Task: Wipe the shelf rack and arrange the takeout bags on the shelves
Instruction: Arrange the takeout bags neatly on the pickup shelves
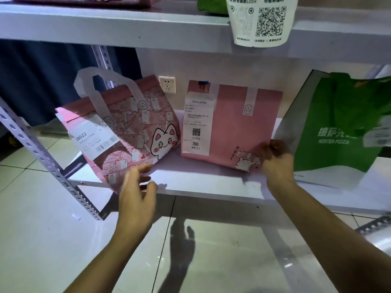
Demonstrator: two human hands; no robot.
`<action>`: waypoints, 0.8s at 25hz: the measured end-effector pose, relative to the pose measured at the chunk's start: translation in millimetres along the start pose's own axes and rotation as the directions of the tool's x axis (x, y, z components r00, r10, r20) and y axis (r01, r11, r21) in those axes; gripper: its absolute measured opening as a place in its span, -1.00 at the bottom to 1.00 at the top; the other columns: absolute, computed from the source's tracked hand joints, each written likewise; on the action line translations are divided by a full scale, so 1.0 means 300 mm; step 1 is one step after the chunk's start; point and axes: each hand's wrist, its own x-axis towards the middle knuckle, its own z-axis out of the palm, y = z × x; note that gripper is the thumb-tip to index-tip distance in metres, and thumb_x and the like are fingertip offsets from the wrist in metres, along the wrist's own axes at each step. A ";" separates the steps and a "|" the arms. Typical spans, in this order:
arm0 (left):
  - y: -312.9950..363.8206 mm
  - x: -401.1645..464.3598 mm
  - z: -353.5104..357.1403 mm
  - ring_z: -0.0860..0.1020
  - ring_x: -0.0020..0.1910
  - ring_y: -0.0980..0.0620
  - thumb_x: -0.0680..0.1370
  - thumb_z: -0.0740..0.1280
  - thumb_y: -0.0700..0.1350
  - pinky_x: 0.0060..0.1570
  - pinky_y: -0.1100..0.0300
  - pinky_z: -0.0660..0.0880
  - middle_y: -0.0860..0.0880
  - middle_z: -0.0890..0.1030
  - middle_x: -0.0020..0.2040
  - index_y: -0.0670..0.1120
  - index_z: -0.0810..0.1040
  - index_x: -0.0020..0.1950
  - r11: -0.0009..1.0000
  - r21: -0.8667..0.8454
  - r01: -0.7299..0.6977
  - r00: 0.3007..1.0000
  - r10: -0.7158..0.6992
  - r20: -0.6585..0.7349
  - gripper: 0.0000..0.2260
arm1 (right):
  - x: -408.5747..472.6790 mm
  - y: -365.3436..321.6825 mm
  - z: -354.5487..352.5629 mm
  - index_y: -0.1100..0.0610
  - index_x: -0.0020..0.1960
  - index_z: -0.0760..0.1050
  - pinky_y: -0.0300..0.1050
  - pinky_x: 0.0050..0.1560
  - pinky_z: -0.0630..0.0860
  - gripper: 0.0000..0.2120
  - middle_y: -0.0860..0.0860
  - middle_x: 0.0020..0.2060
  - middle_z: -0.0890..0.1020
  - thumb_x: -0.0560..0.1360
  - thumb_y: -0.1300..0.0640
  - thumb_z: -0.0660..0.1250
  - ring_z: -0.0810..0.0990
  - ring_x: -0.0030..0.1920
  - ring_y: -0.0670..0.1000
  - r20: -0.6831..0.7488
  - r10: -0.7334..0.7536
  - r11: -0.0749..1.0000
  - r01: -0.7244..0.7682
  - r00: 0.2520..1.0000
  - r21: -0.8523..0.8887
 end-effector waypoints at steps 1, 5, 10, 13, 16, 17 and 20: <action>0.024 0.006 0.034 0.51 0.19 0.23 0.63 0.23 -0.21 0.11 0.18 0.48 0.10 0.53 0.27 0.14 0.44 0.33 1.000 -0.008 -0.004 0.998 0.005 0.068 -0.65 | -0.028 -0.005 -0.016 0.16 0.08 0.50 -0.18 -0.08 0.60 -0.91 -0.03 -0.07 0.65 0.63 0.29 0.26 0.62 -0.12 -0.05 0.003 0.000 1.000 0.000 1.000 0.004; 0.087 0.005 0.117 0.39 0.40 0.14 0.65 0.21 -0.15 0.32 0.13 0.38 0.11 0.37 0.49 0.11 0.28 0.55 0.999 -0.051 -0.011 0.978 0.021 0.209 -0.53 | -0.174 -0.021 -0.118 0.08 -0.01 0.51 -0.32 -0.28 0.60 -0.92 -0.14 -0.25 0.71 0.64 0.19 0.27 0.70 -0.21 -0.18 0.045 -0.089 0.996 0.088 0.995 0.024; 0.147 -0.117 0.118 0.54 0.24 0.29 0.63 0.21 -0.32 0.08 0.38 0.53 0.17 0.57 0.30 0.14 0.41 0.42 0.962 -0.270 -0.026 0.952 0.106 0.286 -0.53 | -0.328 -0.013 -0.292 0.04 0.01 0.54 -0.15 -0.26 0.66 -0.92 -0.01 -0.16 0.75 0.64 0.08 0.29 0.73 -0.19 -0.05 0.036 -0.054 0.998 0.054 0.998 0.018; 0.221 -0.231 0.102 0.54 0.24 0.26 0.62 0.22 -0.35 0.02 0.46 0.49 0.17 0.57 0.30 0.16 0.45 0.40 0.949 -0.315 -0.009 0.919 0.132 0.372 -0.51 | -0.412 -0.041 -0.429 0.03 0.02 0.57 -0.17 -0.27 0.64 -0.89 0.03 -0.18 0.74 0.65 0.08 0.27 0.73 -0.21 -0.02 -0.042 -0.039 0.999 0.039 0.998 0.016; 0.335 -0.339 0.088 0.54 0.25 0.25 0.61 0.25 -0.36 0.03 0.45 0.50 0.14 0.55 0.32 0.20 0.48 0.36 0.935 -0.354 0.017 0.881 0.154 0.448 -0.50 | -0.504 -0.096 -0.571 0.05 0.02 0.58 -0.20 -0.29 0.63 -0.88 0.01 -0.18 0.73 0.64 0.08 0.28 0.72 -0.22 -0.03 -0.149 -0.034 0.999 0.038 0.988 0.028; 0.377 -0.373 0.081 0.54 0.25 0.25 0.61 0.27 -0.36 0.04 0.45 0.50 0.16 0.56 0.31 0.23 0.49 0.34 0.930 -0.368 0.012 0.868 0.173 0.466 -0.49 | -0.535 -0.116 -0.616 0.04 0.02 0.59 -0.21 -0.31 0.62 -0.89 0.01 -0.19 0.72 0.64 0.10 0.28 0.70 -0.24 -0.04 -0.186 -0.038 0.998 0.047 0.982 0.040; 0.531 -0.444 0.057 0.54 0.26 0.22 0.59 0.30 -0.34 0.06 0.45 0.48 0.22 0.56 0.29 0.34 0.51 0.30 0.914 -0.401 -0.057 0.824 0.270 0.498 -0.44 | -0.619 -0.203 -0.750 0.03 0.08 0.61 -0.16 -0.30 0.62 -0.88 0.06 -0.20 0.72 0.63 0.11 0.29 0.65 -0.25 -0.02 -0.304 -0.054 0.997 0.069 0.951 0.039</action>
